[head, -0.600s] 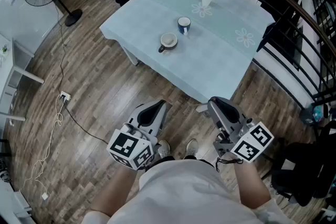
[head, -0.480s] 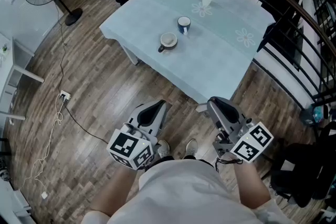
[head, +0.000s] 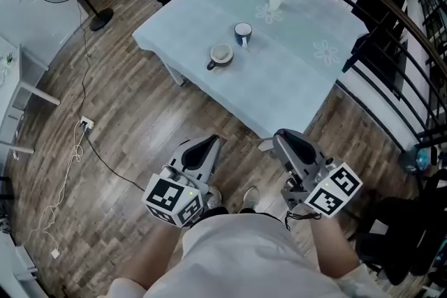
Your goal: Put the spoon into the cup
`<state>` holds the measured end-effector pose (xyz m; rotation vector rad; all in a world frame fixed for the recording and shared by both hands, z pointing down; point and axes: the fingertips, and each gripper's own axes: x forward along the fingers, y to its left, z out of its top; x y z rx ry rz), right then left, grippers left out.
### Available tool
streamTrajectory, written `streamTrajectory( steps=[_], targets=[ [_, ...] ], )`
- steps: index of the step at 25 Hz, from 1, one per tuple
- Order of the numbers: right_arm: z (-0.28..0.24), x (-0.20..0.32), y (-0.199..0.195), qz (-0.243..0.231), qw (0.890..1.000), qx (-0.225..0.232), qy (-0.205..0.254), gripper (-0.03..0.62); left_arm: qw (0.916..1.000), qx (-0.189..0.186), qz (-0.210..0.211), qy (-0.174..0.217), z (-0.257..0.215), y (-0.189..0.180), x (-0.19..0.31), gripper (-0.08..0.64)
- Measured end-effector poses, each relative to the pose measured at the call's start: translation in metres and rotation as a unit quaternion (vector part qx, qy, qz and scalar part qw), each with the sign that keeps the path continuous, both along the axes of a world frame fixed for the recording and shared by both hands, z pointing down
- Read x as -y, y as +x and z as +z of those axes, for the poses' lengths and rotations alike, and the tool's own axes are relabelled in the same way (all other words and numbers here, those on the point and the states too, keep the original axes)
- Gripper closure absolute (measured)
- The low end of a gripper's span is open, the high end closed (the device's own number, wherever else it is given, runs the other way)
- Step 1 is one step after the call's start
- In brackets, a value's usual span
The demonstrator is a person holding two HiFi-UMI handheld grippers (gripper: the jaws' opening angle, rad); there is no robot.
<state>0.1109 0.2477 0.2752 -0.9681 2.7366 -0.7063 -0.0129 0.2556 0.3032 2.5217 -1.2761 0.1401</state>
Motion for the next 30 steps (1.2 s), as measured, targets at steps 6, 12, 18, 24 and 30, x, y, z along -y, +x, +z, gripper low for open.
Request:
streamTrajectory(
  steps=[6,12,18,24,30],
  targets=[
    [0.002,-0.003,0.023,-0.011,1.000,0.003,0.000,0.537,0.9999,0.004,-0.011,0.000,0.003,0.021,-0.008,0.538],
    [0.005,-0.007,0.048,-0.022,1.000,0.005,0.002,0.537,0.9998,0.012,-0.018,0.003,0.005,0.049,-0.017,0.538],
    [0.007,-0.012,0.064,-0.026,1.000,0.009,0.003,0.537,0.9997,0.015,-0.020,0.007,0.005,0.065,-0.023,0.538],
    [0.012,-0.005,0.072,-0.028,1.000,0.013,-0.005,0.537,0.9994,0.016,-0.029,0.004,0.007,0.068,-0.022,0.538],
    [0.014,0.011,0.072,-0.030,0.999,0.012,-0.002,0.537,0.9992,0.012,-0.036,0.009,0.009,0.066,-0.007,0.538]
  ],
)
